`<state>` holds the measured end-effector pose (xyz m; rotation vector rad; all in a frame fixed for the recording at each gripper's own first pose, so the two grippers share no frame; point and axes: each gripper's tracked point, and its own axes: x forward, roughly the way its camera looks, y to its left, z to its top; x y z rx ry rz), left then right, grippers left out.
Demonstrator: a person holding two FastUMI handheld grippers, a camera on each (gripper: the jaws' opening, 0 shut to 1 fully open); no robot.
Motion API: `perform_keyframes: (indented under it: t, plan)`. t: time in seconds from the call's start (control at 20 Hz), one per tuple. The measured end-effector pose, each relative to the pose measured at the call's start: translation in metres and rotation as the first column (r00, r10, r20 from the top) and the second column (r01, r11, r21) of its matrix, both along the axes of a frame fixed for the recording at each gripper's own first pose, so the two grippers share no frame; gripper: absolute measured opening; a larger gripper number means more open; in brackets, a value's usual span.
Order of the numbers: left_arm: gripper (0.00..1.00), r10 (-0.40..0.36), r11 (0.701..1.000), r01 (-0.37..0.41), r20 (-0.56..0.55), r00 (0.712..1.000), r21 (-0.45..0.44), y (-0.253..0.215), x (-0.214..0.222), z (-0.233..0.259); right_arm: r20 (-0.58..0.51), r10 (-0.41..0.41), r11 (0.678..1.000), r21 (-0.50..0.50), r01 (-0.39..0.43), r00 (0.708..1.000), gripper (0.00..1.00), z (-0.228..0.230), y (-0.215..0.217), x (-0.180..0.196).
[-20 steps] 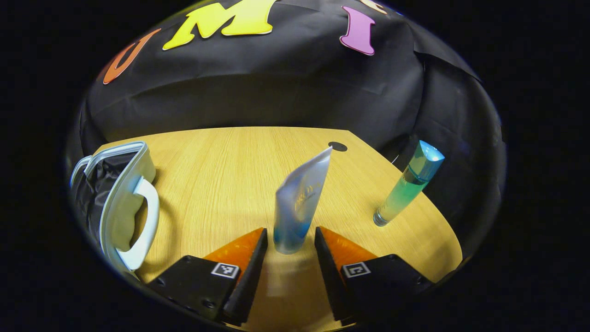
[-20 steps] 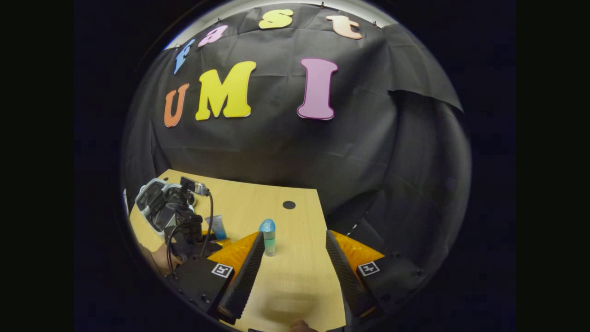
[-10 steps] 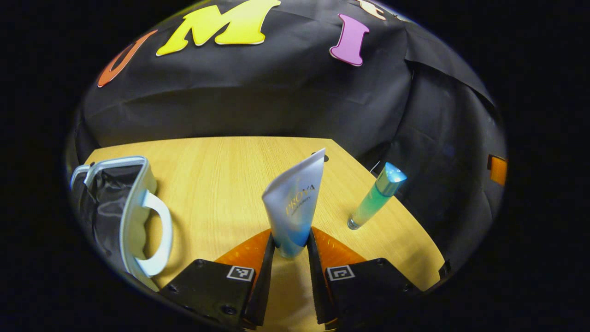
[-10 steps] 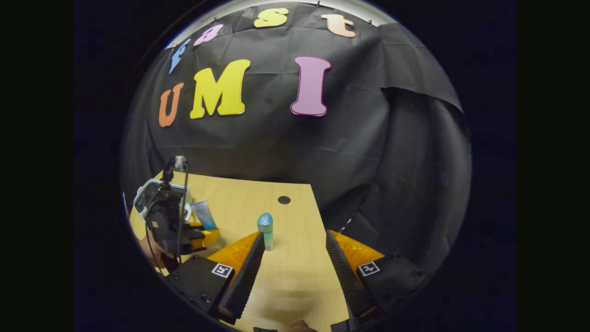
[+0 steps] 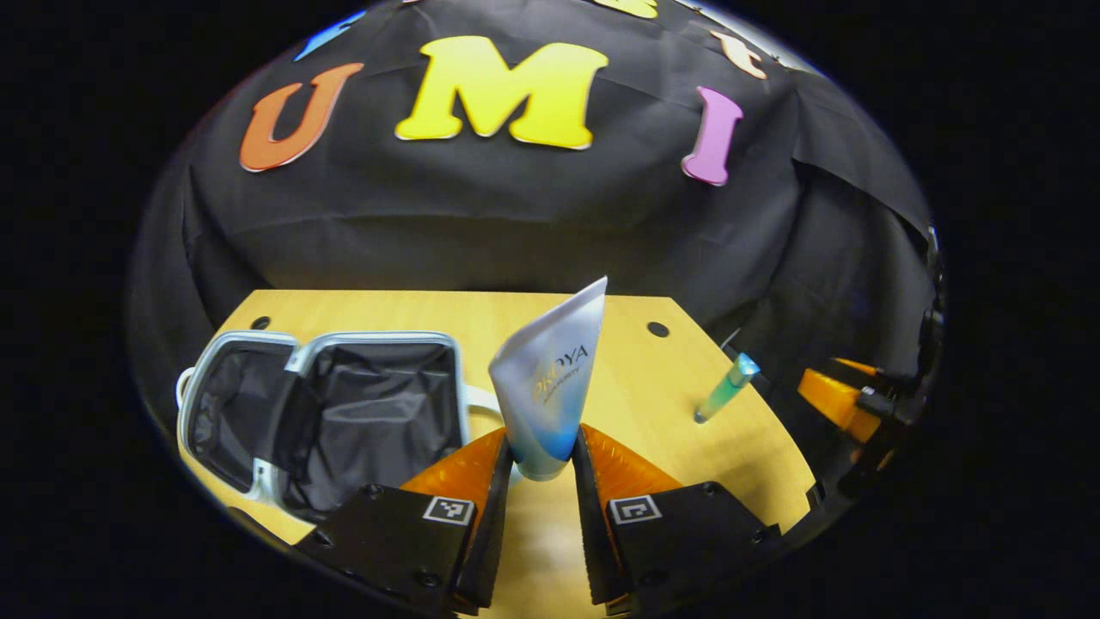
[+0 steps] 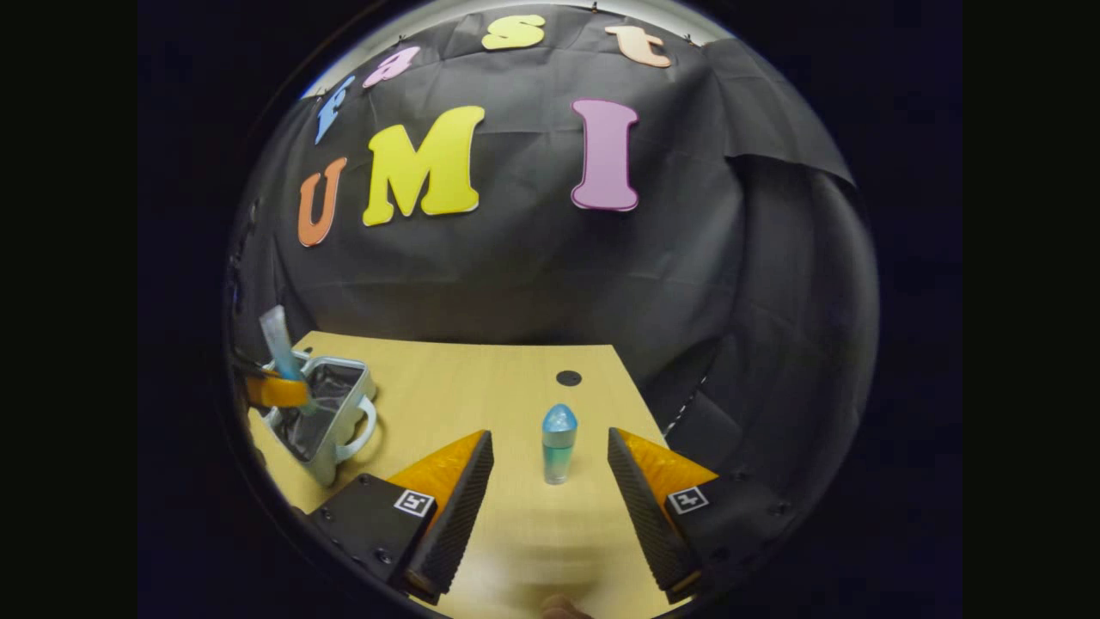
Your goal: First open the suitcase, pack the skin care products into it, and then close the suitcase.
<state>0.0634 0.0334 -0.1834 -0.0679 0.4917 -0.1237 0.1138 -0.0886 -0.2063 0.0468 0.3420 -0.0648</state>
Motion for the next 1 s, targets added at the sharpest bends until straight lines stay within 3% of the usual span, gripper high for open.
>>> perform_keyframes:
  t: [0.25,0.45,0.5,0.55,0.6,0.85,1.0]
  plan:
    - [0.43,0.141,0.99,-0.141,-0.056,0.988,0.016,0.091,-0.021,-0.013,-0.125,-0.124,0.992,-0.022,0.122,0.984,0.8,-0.087,-0.008,0.055]
    - [0.43,0.193,0.981,-0.191,-0.146,0.97,0.025,0.129,-0.028,-0.042,-0.142,-0.169,0.986,-0.017,0.168,0.975,0.77,-0.112,-0.015,0.09]
    - [0.43,0.198,0.98,-0.195,-0.174,0.965,0.032,0.136,-0.029,-0.05,-0.146,-0.168,0.986,-0.029,0.165,0.975,0.62,-0.115,-0.014,0.094]
    - [0.43,0.197,0.98,-0.194,-0.197,0.96,0.036,0.14,-0.029,-0.059,-0.137,-0.173,0.985,-0.051,0.167,0.975,0.56,-0.113,-0.014,0.093]
    - [0.43,0.197,0.98,-0.194,-0.218,0.956,0.036,0.144,-0.026,-0.067,-0.137,-0.162,0.987,-0.045,0.157,0.977,0.43,-0.114,-0.013,0.098]
    - [0.43,0.141,0.99,-0.133,-0.278,0.95,0.048,0.147,-0.008,-0.09,-0.145,-0.095,0.995,-0.057,0.087,0.985,0.37,-0.073,0.025,0.064]
    - [0.43,0.12,0.992,-0.1,-0.357,0.926,0.075,0.153,-0.002,-0.114,-0.148,-0.014,1.0,0.003,0.015,0.989,0.37,-0.036,0.074,0.035]
